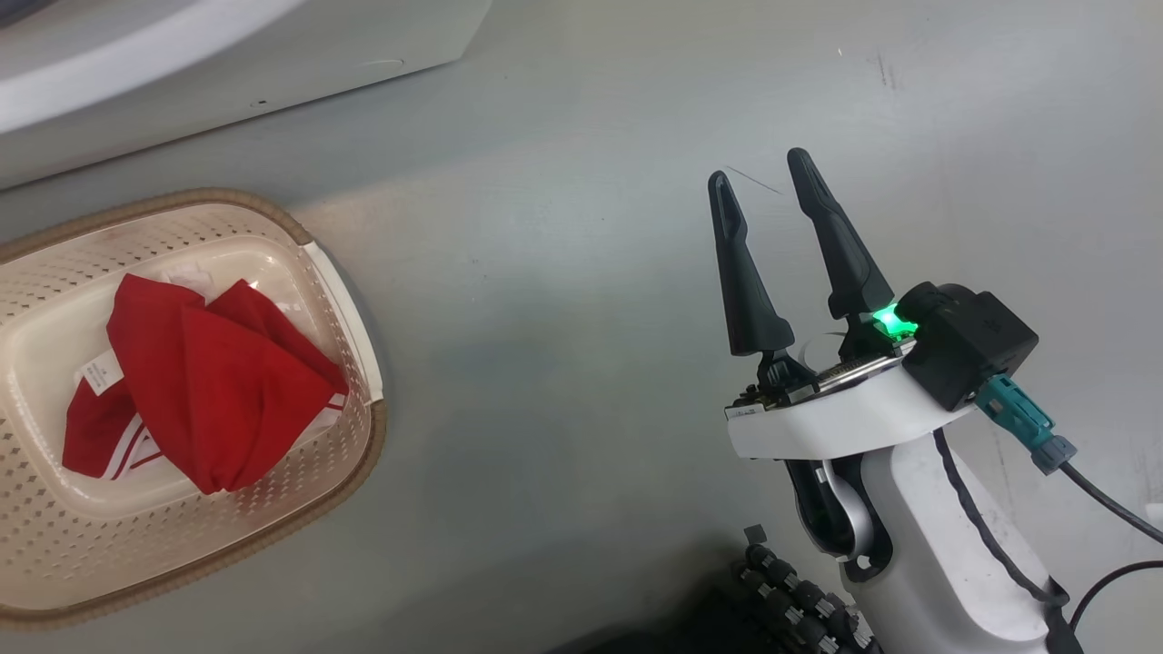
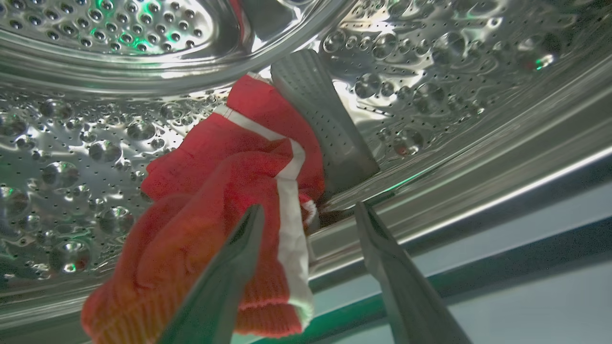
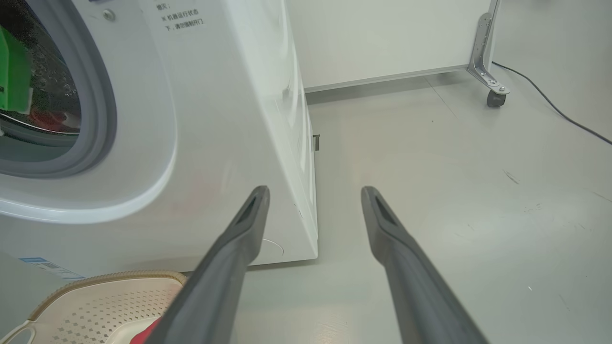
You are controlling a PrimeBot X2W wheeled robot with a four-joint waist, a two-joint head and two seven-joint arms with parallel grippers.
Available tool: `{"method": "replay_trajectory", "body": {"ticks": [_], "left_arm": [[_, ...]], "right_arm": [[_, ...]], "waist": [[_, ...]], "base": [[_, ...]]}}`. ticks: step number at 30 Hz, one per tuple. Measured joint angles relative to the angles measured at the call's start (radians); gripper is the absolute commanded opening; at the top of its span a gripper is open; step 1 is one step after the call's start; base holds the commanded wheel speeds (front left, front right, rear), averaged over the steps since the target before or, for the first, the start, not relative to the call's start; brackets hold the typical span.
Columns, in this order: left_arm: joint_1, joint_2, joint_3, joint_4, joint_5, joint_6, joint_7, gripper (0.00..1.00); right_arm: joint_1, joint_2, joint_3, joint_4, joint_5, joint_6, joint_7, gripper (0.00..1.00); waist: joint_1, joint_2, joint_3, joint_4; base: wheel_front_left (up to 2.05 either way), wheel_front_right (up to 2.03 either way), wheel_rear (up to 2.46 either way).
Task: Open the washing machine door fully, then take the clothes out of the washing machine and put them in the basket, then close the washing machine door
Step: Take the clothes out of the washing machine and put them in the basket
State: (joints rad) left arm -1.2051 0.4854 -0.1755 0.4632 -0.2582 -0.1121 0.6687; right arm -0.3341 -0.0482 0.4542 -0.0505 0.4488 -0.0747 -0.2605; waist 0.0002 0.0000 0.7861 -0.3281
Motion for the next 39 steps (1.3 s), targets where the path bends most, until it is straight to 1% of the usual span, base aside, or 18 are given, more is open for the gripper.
{"method": "replay_trajectory", "body": {"ticks": [3,9,14,15,17,18,19,20,29,33,39], "left_arm": [[-0.028,0.017,0.001,0.021,0.005,0.000,0.050,1.00],[-0.057,0.053,0.003,0.067,0.021,0.000,0.116,1.00],[-0.083,0.065,0.003,0.091,0.041,0.003,0.164,1.00],[-0.086,0.068,0.003,0.094,0.044,0.011,0.168,1.00],[-0.091,0.073,0.003,0.101,0.050,0.012,0.183,1.00],[-0.093,0.073,0.003,0.103,0.050,0.013,0.184,0.76],[-0.097,0.073,0.003,0.105,0.049,0.013,0.184,0.18],[-0.098,0.072,0.003,0.107,0.049,0.013,0.191,0.00],[-0.108,0.068,0.002,0.104,0.046,0.015,0.181,0.00],[-0.111,0.055,0.006,0.092,0.036,0.015,0.149,0.00],[-0.112,0.033,0.032,0.063,0.007,0.015,0.062,0.00]], "right_arm": [[-0.007,0.000,0.001,0.001,0.000,-0.008,0.000,1.00],[-0.025,0.000,0.011,0.006,0.008,-0.008,0.000,1.00],[-0.032,0.000,0.011,0.007,0.010,-0.009,0.000,1.00],[-0.032,0.000,0.012,0.007,0.010,-0.010,0.000,1.00],[-0.033,0.000,0.013,0.007,0.010,-0.016,0.000,1.00],[-0.034,0.000,0.013,0.007,0.011,-0.016,0.000,1.00],[-0.037,0.000,0.013,0.007,0.015,-0.016,0.000,1.00],[-0.039,0.000,0.013,0.007,0.019,-0.016,0.000,1.00],[-0.054,0.000,0.012,0.008,0.025,-0.016,0.000,1.00],[-0.058,0.000,0.011,0.008,0.025,-0.016,0.000,1.00],[-0.069,0.000,0.001,0.009,0.025,-0.017,0.000,1.00]], "waist": [[0.0000,0.0000,0.008,-0.005],[-0.0001,0.0000,0.017,-0.008],[0.0000,0.0000,0.021,-0.012],[0.0000,0.0000,0.022,-0.013],[0.0000,0.0000,0.023,-0.015],[0.0000,0.0000,0.024,-0.016],[0.0000,0.0000,0.025,-0.017],[-0.0001,0.0000,0.025,-0.018],[-0.0001,0.0000,0.028,-0.019],[-0.0001,0.0000,0.029,-0.017],[-0.0001,0.0000,0.029,-0.010]], "base": [[0.00,0.00,0.00],[0.00,0.00,0.00],[0.00,0.00,0.00],[0.00,0.00,0.00],[0.00,0.00,0.00],[0.00,0.00,0.00],[0.00,0.00,0.00],[0.00,0.00,0.00],[0.00,0.00,0.00],[0.00,0.00,0.00],[0.00,0.00,0.00]]}}
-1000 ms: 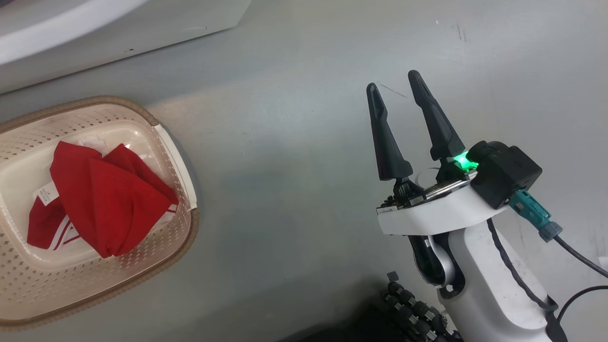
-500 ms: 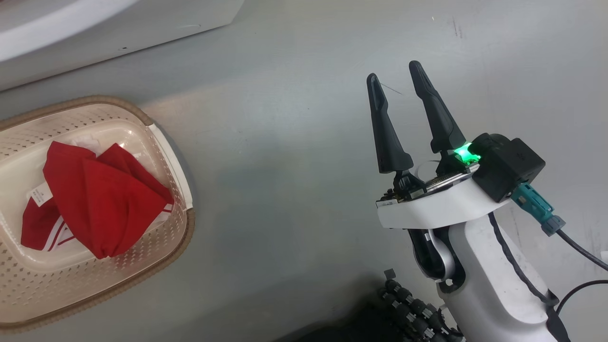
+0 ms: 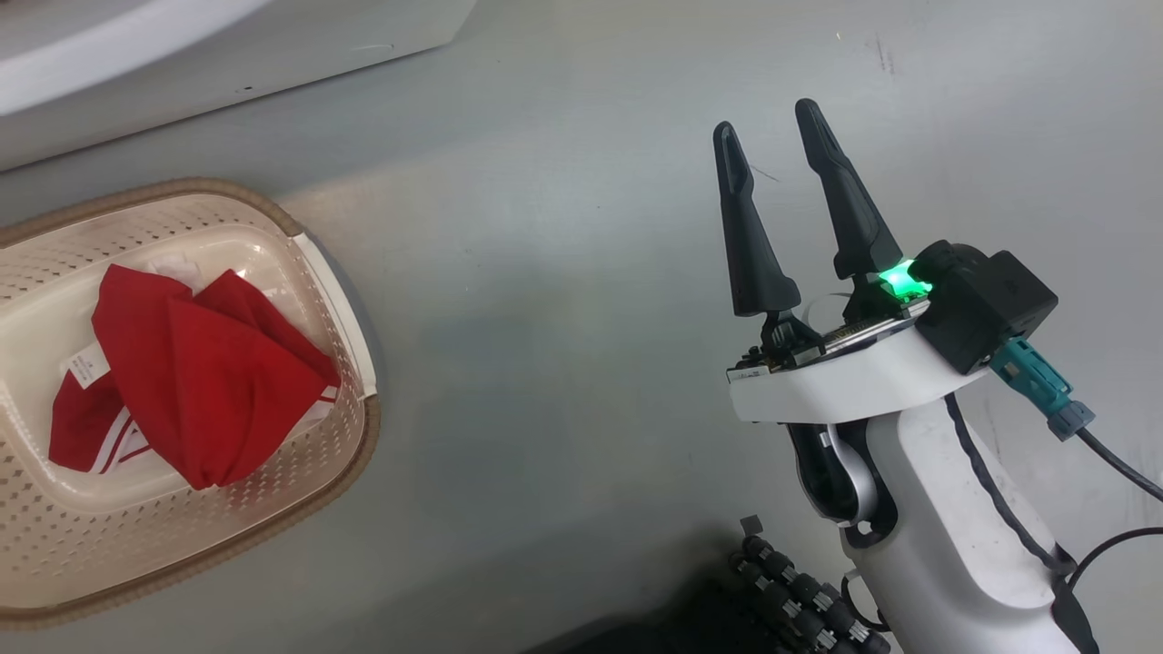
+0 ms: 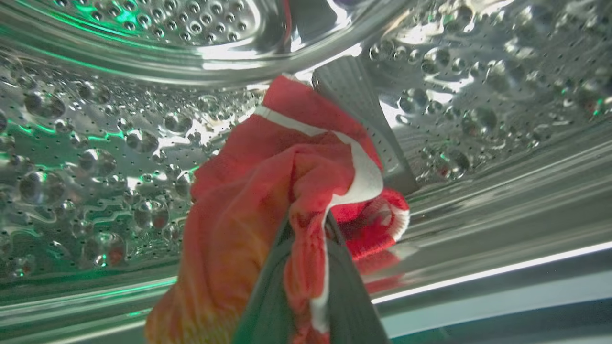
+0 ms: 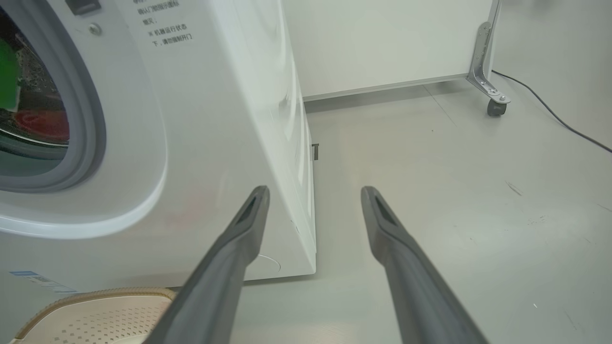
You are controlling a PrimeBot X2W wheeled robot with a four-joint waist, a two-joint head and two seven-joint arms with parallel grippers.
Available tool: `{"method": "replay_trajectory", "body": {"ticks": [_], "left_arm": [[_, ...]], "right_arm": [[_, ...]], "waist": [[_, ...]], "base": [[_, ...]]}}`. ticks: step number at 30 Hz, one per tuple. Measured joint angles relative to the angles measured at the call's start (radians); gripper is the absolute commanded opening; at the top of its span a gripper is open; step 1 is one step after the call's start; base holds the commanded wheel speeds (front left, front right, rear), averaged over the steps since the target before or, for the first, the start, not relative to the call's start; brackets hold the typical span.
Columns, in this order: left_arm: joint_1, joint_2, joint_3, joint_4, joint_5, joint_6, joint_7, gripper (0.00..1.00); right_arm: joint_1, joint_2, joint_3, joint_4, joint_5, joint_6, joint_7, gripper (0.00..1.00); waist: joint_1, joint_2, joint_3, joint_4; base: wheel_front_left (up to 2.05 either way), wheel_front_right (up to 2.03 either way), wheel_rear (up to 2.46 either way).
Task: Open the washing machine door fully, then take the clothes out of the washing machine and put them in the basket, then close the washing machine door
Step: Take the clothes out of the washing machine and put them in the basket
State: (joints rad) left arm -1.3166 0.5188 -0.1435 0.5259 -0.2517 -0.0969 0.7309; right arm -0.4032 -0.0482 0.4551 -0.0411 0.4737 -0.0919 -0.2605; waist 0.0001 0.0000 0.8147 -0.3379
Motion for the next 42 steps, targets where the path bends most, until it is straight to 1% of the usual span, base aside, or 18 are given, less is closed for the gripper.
{"method": "replay_trajectory", "body": {"ticks": [2,9,13,23,26,29,30,34,36,42], "left_arm": [[0.001,-0.010,0.012,-0.016,-0.014,0.001,-0.038,0.00],[0.058,-0.085,0.055,-0.054,-0.068,0.017,-0.190,0.00],[0.120,-0.111,0.076,-0.077,-0.088,0.022,-0.279,0.00],[0.279,-0.203,0.107,-0.157,-0.129,0.029,-0.509,0.00],[0.334,-0.231,0.108,-0.179,-0.136,0.029,-0.571,0.00],[0.388,-0.256,0.110,-0.200,-0.138,0.030,-0.634,0.00],[0.424,-0.278,0.110,-0.212,-0.146,0.030,-0.677,0.00],[0.496,-0.315,0.110,-0.235,-0.151,0.032,-0.750,0.00],[0.531,-0.325,0.110,-0.246,-0.152,0.039,-0.782,0.00],[0.625,-0.346,0.100,-0.273,-0.148,0.039,-0.853,0.00]], "right_arm": [[0.000,0.000,-0.005,0.001,-0.001,0.000,0.000,1.00],[0.000,-0.001,-0.032,0.012,-0.027,-0.007,0.000,1.00],[0.000,-0.001,-0.036,0.018,-0.040,-0.006,0.000,1.00],[0.003,-0.001,-0.065,0.047,-0.091,-0.006,0.000,1.00],[0.008,-0.001,-0.073,0.056,-0.106,0.002,0.000,1.00],[0.023,-0.001,-0.079,0.067,-0.122,0.003,0.000,1.00],[0.034,-0.002,-0.086,0.076,-0.132,0.011,0.000,1.00],[0.052,-0.002,-0.098,0.089,-0.154,0.014,0.000,1.00],[0.063,-0.002,-0.105,0.094,-0.162,0.020,0.000,1.00],[0.100,-0.002,-0.125,0.113,-0.171,0.029,0.000,1.00]], "waist": [[0.0000,0.0000,-0.001,0.004],[-0.0001,0.0000,-0.013,0.032],[-0.0001,0.0000,-0.024,0.051],[-0.0001,0.0000,-0.074,0.096],[-0.0001,0.0000,-0.094,0.112],[-0.0001,0.0000,-0.117,0.128],[-0.0001,0.0000,-0.133,0.140],[-0.0001,0.0000,-0.170,0.164],[-0.0001,0.0000,-0.190,0.177],[-0.0001,0.0000,-0.255,0.213]], "base": [[0.00,0.00,0.00],[0.00,0.00,0.00],[0.00,0.00,0.00],[0.00,0.00,0.00],[0.00,0.00,0.00],[0.00,0.00,0.00],[0.00,0.00,0.00],[0.00,0.00,0.00],[0.00,0.00,0.00],[0.00,0.00,0.00]]}}
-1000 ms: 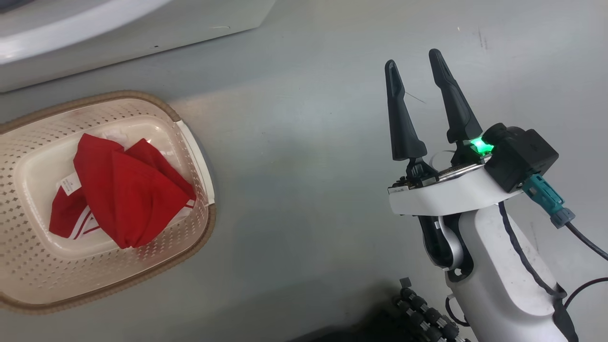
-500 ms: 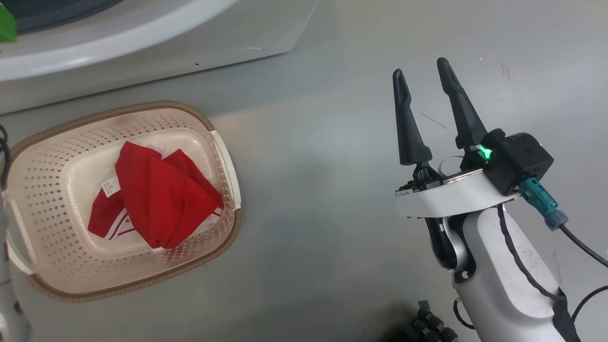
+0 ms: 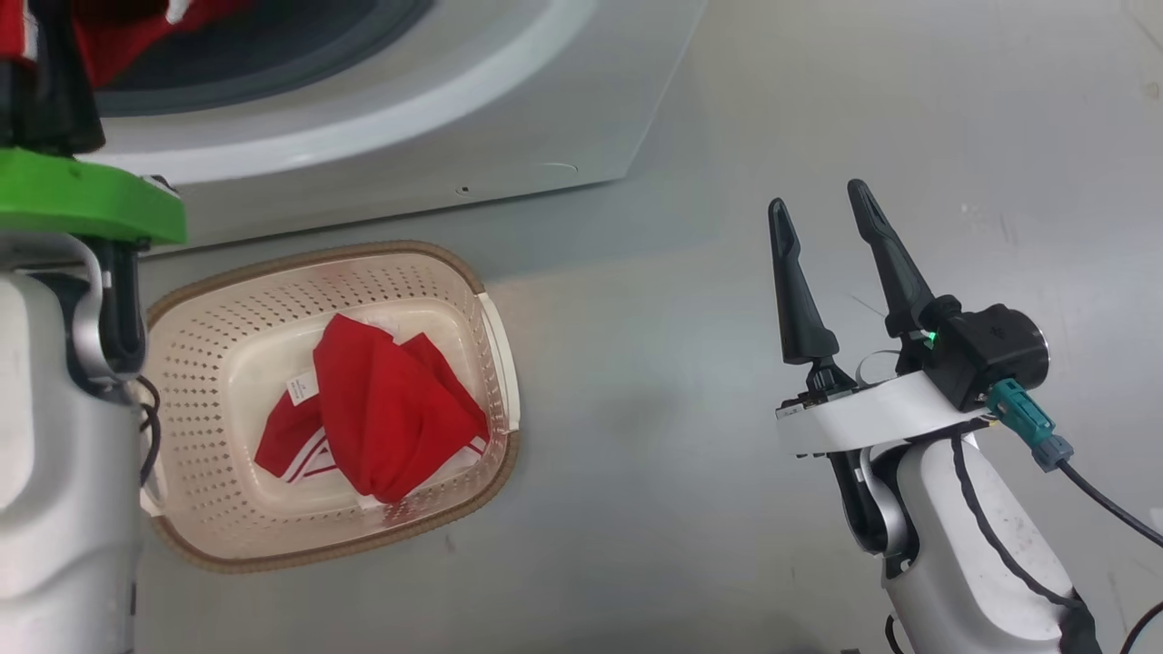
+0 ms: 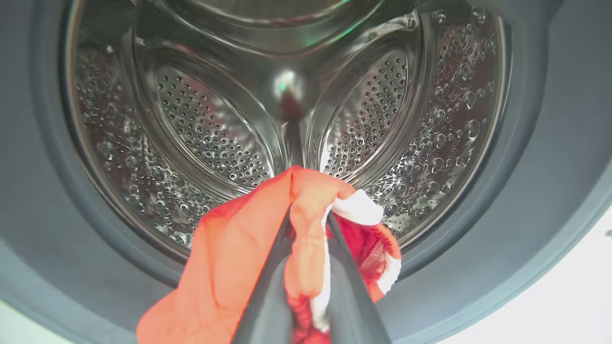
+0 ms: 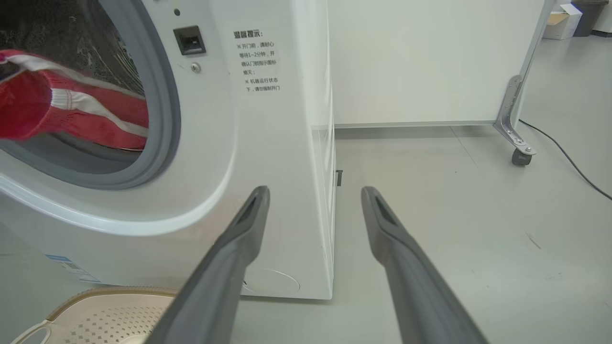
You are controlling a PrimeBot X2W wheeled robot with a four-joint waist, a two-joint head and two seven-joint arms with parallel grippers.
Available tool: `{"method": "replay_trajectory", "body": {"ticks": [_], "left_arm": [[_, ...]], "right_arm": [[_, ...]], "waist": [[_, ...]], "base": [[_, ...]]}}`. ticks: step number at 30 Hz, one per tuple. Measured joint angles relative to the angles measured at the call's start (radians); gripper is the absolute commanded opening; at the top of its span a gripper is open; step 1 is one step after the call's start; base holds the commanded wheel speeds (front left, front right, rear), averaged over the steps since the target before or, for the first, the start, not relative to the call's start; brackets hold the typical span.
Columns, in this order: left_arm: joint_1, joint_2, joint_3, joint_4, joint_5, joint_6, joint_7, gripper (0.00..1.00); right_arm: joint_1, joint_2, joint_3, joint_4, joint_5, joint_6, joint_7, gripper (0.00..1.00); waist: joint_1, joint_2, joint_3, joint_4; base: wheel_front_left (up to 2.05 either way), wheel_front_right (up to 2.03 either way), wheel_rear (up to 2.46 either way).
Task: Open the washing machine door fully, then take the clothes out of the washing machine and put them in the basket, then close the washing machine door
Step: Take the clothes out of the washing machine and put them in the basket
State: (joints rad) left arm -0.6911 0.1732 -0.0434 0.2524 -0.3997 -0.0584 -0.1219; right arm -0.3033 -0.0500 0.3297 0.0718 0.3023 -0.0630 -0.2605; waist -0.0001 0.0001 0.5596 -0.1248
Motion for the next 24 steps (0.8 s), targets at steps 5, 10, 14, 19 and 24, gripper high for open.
{"method": "replay_trajectory", "body": {"ticks": [5,10,14,19,24], "left_arm": [[0.067,-0.011,-0.016,-0.033,0.006,0.000,-0.041,0.00],[0.118,-0.024,-0.032,-0.079,0.021,0.000,-0.075,0.00],[0.160,-0.031,-0.055,-0.113,0.026,0.000,-0.078,0.00],[0.206,-0.035,-0.066,-0.170,0.050,0.001,-0.085,0.00],[0.235,-0.036,-0.083,-0.230,0.057,0.004,-0.091,0.00]], "right_arm": [[0.029,0.000,-0.012,0.003,-0.004,0.000,0.000,1.00],[0.061,0.000,-0.024,0.010,-0.006,0.001,0.000,1.00],[0.084,0.000,-0.029,0.015,-0.006,0.010,0.000,1.00],[0.112,0.000,-0.037,0.019,-0.006,0.011,0.000,1.00],[0.137,0.000,-0.040,0.021,-0.009,0.017,0.000,1.00]], "waist": [[0.0000,0.0000,-0.055,0.028],[0.0000,0.0000,-0.107,0.054],[0.0000,0.0000,-0.146,0.072],[0.0000,0.0000,-0.193,0.092],[0.0000,0.0000,-0.232,0.108]], "base": [[0.00,0.00,0.00],[0.00,0.00,0.00],[0.00,0.00,0.00],[0.00,0.00,0.00],[0.00,0.00,0.00]]}}
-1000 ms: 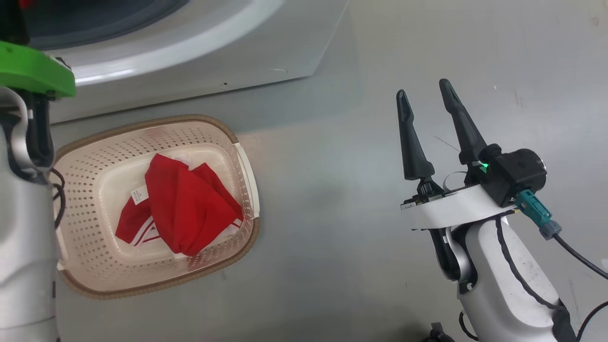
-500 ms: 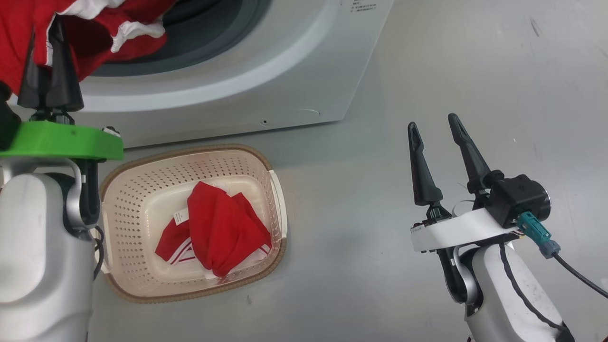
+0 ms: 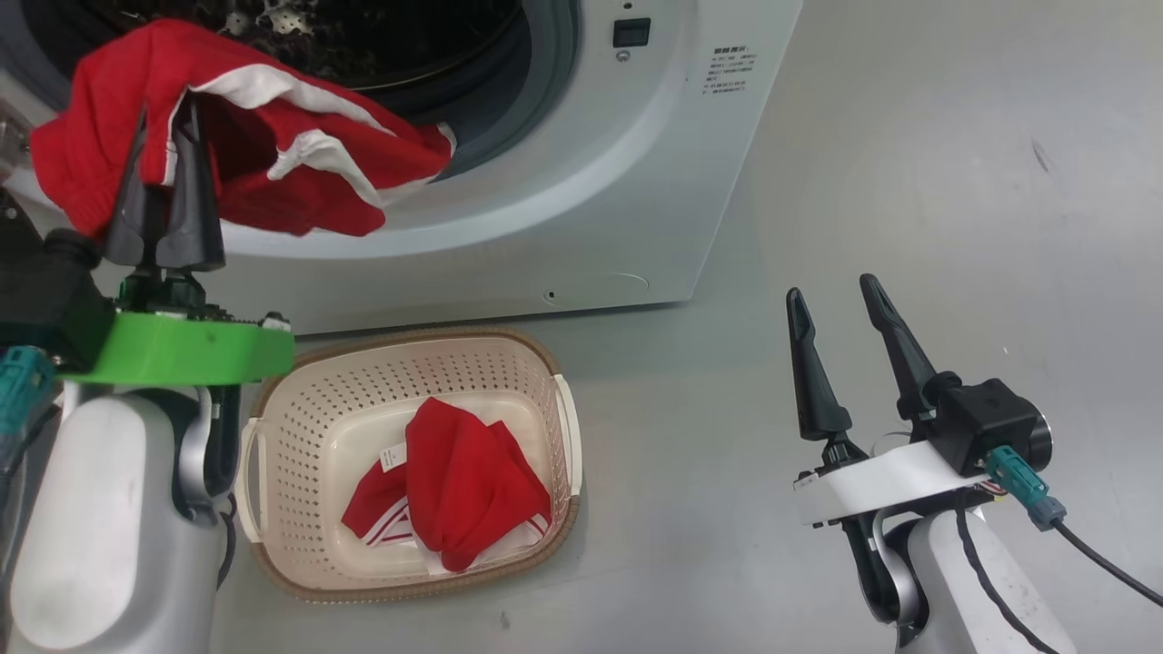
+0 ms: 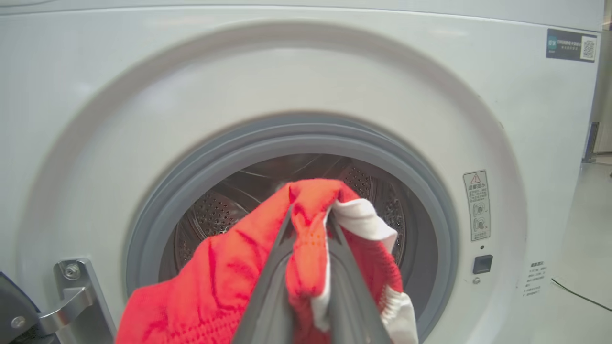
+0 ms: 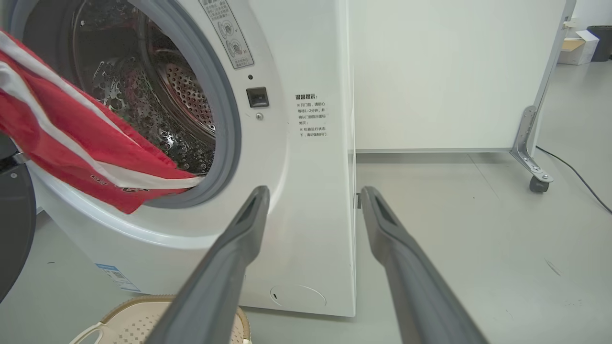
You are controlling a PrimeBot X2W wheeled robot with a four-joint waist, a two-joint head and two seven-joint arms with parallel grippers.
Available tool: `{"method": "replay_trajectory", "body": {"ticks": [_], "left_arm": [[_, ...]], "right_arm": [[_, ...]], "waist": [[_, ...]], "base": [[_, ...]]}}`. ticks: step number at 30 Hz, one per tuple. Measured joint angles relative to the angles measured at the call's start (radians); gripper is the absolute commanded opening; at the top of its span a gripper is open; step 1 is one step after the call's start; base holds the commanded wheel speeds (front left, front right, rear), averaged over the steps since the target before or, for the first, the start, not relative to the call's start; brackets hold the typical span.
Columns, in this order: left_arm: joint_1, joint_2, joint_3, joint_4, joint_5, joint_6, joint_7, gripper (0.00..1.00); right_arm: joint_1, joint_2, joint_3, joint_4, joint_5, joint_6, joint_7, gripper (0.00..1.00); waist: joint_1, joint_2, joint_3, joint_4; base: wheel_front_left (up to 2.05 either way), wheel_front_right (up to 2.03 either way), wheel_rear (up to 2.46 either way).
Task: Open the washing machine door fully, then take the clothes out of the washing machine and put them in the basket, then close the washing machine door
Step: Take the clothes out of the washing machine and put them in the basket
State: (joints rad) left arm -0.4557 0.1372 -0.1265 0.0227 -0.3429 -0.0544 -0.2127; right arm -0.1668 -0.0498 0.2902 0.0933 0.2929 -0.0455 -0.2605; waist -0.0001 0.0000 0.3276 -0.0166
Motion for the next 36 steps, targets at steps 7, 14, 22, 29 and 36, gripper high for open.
{"method": "replay_trajectory", "body": {"ticks": [7,14,22,29,36], "left_arm": [[0.089,-0.005,-0.014,-0.042,0.001,0.007,0.009,0.00],[0.188,-0.028,-0.049,-0.049,-0.009,0.016,0.063,0.00],[0.260,-0.040,-0.068,-0.001,-0.052,0.023,0.116,0.00],[0.272,-0.051,-0.073,0.098,-0.076,0.024,0.148,0.00],[0.269,-0.061,-0.089,0.249,-0.108,0.022,0.184,0.00]], "right_arm": [[0.022,0.000,0.009,0.008,-0.001,0.009,0.000,1.00],[0.043,0.000,0.021,0.003,-0.001,0.013,0.000,1.00],[0.052,0.000,0.031,-0.013,-0.001,0.014,0.000,1.00],[0.048,0.000,0.036,-0.029,-0.001,0.013,0.000,1.00],[0.030,0.000,0.047,-0.048,0.000,0.012,0.000,1.00]], "waist": [[0.0000,0.0000,-0.047,0.011],[0.0000,0.0000,-0.067,0.003],[0.0000,0.0000,-0.040,-0.013],[0.0000,0.0000,-0.007,-0.035],[0.0000,0.0000,0.042,-0.055]], "base": [[0.00,0.00,0.00],[0.00,0.00,0.00],[0.00,0.00,0.00],[0.00,0.00,0.00],[0.00,0.00,0.00]]}}
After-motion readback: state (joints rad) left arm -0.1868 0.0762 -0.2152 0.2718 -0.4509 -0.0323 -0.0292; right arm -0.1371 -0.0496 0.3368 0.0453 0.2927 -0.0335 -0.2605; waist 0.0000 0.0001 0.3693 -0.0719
